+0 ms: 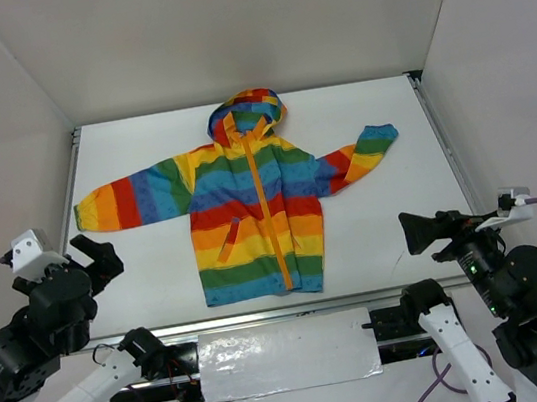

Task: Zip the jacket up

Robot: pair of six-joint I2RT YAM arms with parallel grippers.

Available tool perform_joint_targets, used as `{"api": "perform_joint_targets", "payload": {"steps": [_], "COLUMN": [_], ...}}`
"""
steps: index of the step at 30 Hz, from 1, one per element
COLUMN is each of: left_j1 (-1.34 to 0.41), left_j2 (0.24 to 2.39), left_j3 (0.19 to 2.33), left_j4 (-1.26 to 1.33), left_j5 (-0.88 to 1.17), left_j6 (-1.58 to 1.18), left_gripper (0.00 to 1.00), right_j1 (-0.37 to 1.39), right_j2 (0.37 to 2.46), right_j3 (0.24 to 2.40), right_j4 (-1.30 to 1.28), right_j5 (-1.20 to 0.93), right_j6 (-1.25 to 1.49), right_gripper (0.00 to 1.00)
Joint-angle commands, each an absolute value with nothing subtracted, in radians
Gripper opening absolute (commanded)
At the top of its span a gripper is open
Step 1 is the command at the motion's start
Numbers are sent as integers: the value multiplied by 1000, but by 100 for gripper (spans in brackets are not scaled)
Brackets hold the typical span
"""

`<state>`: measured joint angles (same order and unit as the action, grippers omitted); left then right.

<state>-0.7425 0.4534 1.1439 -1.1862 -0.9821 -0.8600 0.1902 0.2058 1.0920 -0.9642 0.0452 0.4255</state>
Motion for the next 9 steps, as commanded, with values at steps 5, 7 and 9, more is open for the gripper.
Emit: {"api": "perform_joint_targets", "payload": {"steps": [5,7,9], "left_j1": [-741,-741,-741], "left_j2": [434,431,430], "left_j3": [1123,1115,1114], "left_j4": [-1121,-1112,-1114], "left_j5": [-974,-973,-973], "left_j6": [-815,-810,-810], "left_gripper": [99,99,99], "right_j1": [195,196,195], "right_j2": [212,218,216], "right_j3": [1080,1080,1080], "right_j4": [-953,-954,-951], "right_j5": [35,35,34], "right_j6": [420,429,428], "right_gripper": [100,100,100]}}
